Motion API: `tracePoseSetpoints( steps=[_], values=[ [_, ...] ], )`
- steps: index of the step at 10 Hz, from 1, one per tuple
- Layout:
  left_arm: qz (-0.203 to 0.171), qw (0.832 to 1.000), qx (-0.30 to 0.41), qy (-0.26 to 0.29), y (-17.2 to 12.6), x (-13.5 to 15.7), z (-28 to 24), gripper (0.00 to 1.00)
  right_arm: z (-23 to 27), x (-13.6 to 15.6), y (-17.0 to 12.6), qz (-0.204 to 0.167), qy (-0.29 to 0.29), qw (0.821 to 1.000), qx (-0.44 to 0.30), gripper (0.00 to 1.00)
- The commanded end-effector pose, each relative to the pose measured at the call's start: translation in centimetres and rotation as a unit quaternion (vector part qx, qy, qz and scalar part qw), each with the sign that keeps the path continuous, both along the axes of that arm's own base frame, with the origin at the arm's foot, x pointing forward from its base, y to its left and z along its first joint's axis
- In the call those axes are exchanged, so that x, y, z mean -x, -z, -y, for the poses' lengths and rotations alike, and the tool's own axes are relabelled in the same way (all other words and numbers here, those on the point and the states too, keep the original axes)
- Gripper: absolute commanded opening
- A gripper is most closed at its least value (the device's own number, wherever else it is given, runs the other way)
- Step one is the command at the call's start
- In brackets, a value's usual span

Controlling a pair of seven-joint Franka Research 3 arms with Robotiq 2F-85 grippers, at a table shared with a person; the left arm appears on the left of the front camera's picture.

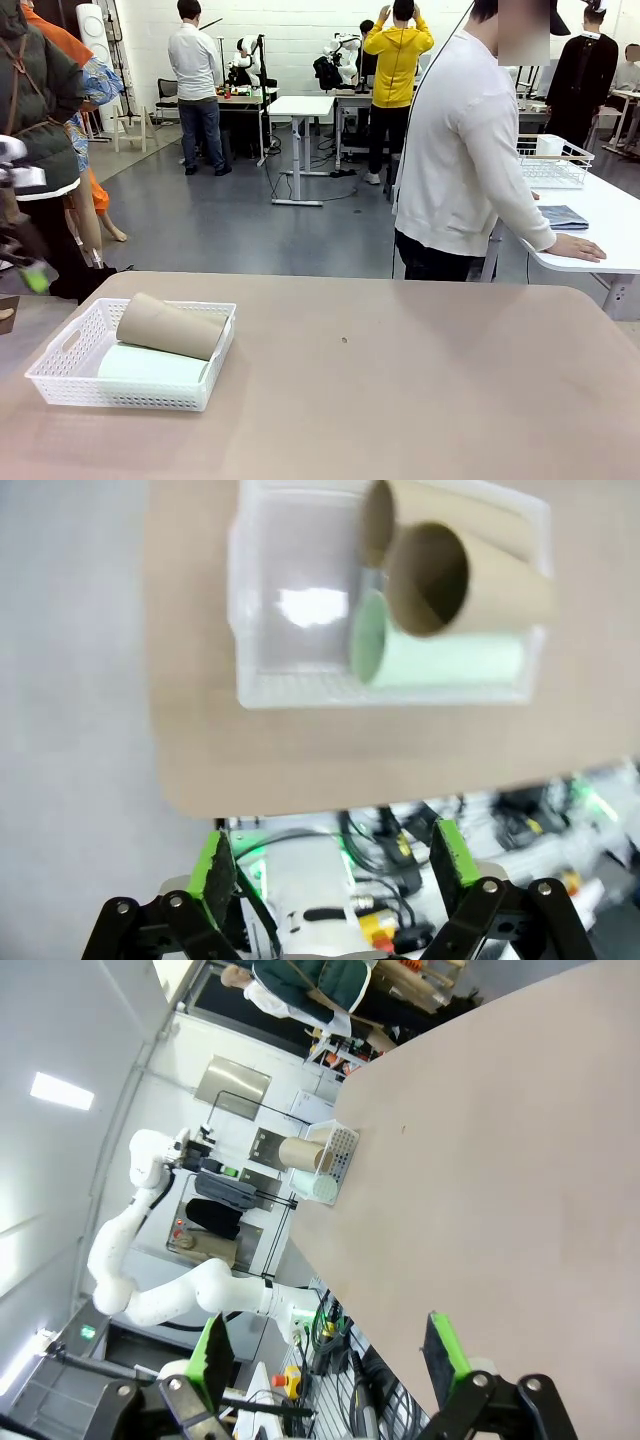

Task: Clean and organize the cups into the basket.
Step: Move the Organizing basket back to the left side of the table.

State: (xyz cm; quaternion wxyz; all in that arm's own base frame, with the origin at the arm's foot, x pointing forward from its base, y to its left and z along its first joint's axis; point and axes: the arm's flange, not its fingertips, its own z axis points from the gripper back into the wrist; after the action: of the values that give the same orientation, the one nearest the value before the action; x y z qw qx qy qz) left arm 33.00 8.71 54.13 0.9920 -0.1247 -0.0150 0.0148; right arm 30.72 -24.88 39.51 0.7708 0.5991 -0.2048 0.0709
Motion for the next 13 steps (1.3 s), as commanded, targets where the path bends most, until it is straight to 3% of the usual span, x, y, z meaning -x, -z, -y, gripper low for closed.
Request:
tracePoseSetpoints(
  steps=[1,2,3,6,10,13],
  values=[
    [-0.023,0.984,0.171,0.046,-2.2,0.6,-7.6,1.00,-0.1,0.0,0.0,0.004,0.000,1.000,0.001,1.00],
    [0.009,0.961,0.271,0.051,-2.0,1.6,-12.3,1.00,-0.1,0.0,0.0,0.004,0.000,1.000,0.001,1.00],
    [0.038,0.941,0.336,0.019,-1.4,2.4,-16.2,1.00,-0.1,0.0,0.0,0.004,0.000,1.000,0.001,1.00],
    [0.056,0.918,0.390,-0.047,1.1,5.0,-24.0,1.00,-0.1,0.0,0.0,0.004,0.000,1.000,0.001,1.00],
    [0.060,0.908,0.411,-0.050,1.8,6.5,-26.4,1.00,-0.1,0.0,0.0,0.004,0.000,1.000,0.001,1.00],
    [0.061,0.915,0.393,-0.064,1.7,6.2,-25.9,1.00,-0.1,0.0,0.0,0.004,0.000,1.000,0.001,1.00]
  ],
)
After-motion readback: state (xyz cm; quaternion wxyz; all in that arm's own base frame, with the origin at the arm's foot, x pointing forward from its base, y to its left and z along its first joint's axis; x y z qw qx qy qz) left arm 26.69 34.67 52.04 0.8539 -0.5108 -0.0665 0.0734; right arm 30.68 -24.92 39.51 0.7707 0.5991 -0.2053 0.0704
